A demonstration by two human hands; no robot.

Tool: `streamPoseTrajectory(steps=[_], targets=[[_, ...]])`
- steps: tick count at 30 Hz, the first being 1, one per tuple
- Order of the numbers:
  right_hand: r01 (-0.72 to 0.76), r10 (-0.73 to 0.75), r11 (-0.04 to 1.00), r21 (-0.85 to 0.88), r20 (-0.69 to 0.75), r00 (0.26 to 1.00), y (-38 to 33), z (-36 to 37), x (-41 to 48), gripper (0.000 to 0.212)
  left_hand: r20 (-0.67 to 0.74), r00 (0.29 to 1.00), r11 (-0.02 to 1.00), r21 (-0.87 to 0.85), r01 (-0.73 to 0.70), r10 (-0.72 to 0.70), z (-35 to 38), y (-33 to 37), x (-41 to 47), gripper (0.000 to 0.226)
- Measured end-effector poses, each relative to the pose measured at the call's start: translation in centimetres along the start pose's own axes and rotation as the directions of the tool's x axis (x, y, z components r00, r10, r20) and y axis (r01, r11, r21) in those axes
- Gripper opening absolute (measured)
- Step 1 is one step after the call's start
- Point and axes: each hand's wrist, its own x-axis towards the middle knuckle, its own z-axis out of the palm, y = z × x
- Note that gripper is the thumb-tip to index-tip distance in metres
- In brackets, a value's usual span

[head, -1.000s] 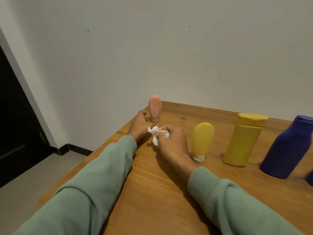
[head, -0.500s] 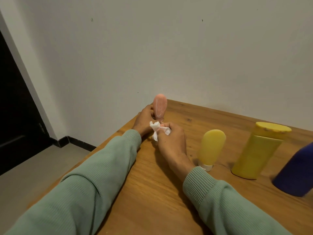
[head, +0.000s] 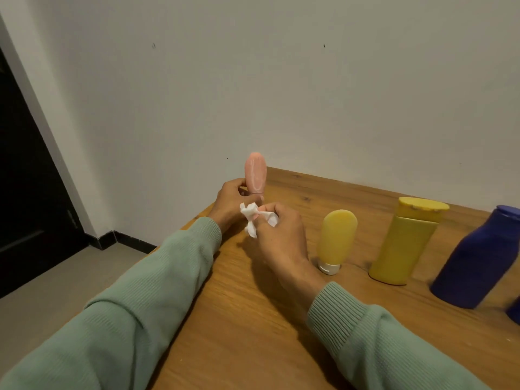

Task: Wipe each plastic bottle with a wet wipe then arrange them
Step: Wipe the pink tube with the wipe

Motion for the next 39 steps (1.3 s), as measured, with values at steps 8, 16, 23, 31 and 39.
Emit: streamPoseTrajectory(steps=[8,16,23,31,39], targets=[[0.237,-0.232,0.969,0.063,-0.078,0.97,-3.3,-4.0,-4.0,0.002,0.085,0.995,0.976,-0.217,-0.025,0.044,-2.1,6.5,-6.9,0.018],[0.479,-0.485,0.874,-0.074,-0.158,0.86,-5.3,-11.3,-9.2,0.015,0.255,0.943,0.88,-0.469,-0.073,0.215,0.0,12.9,-15.6,0.035],[0.557,-0.626,0.777,-0.294,-0.266,0.733,-4.9,-18.2,-12.5,0.016,0.408,0.877,0.866,-0.5,-0.017,0.253,4.2,14.9,-19.5,0.036],[0.634,-0.775,0.505,-0.585,0.014,0.631,-3.5,-22.3,-14.9,0.023,0.516,0.794,0.849,-0.529,0.001,0.32,8.1,14.8,-22.1,0.038],[0.611,-0.746,0.477,-0.631,0.076,0.661,-1.7,-23.4,-15.7,0.023,0.587,0.748,0.849,-0.525,0.059,0.311,10.0,13.0,-23.3,0.042]])
